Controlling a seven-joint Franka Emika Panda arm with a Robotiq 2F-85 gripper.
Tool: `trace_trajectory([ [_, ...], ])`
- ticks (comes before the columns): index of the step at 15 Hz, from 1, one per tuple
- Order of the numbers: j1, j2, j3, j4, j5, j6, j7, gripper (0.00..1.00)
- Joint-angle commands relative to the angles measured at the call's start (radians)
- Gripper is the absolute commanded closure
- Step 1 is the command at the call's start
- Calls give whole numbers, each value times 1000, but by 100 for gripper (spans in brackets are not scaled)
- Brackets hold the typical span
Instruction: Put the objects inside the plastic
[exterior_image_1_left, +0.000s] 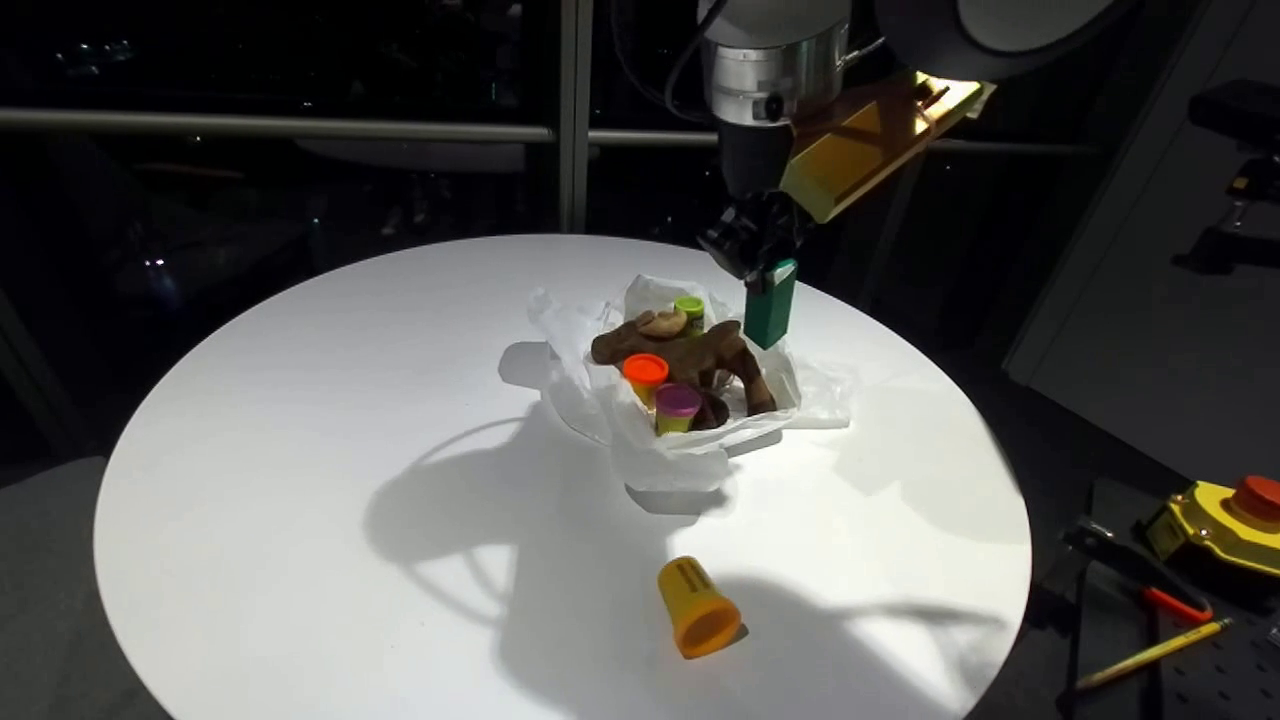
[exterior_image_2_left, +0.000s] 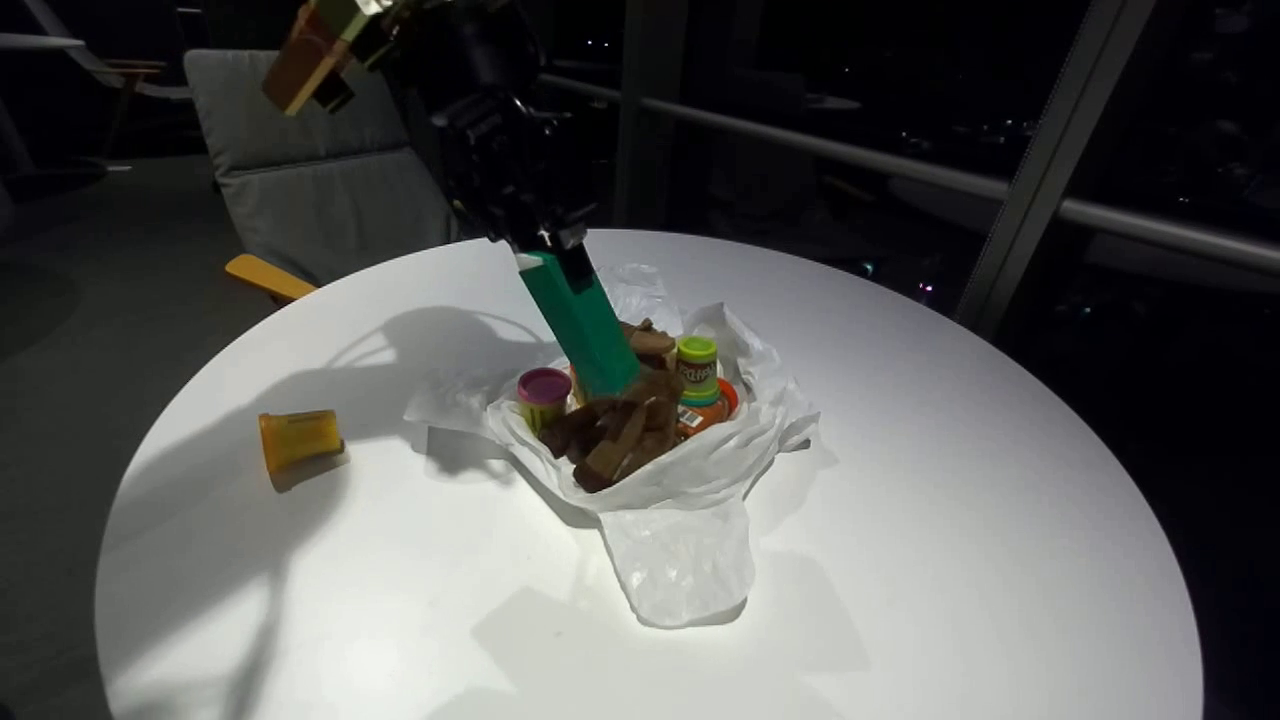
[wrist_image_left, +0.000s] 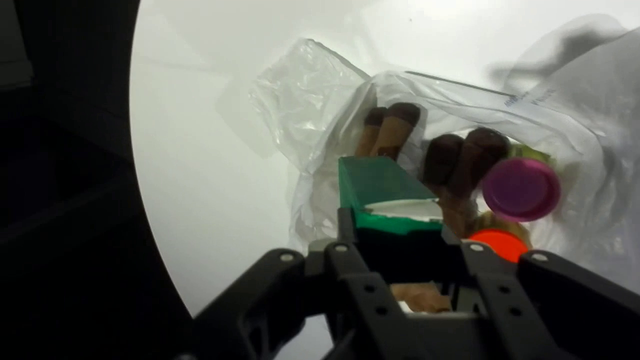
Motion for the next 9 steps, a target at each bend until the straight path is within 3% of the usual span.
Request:
trace_trajectory([
  [1,-11,72,3,85,55,-105,26,88],
  [9,-12,122,-4,142,190,-63,10,89],
])
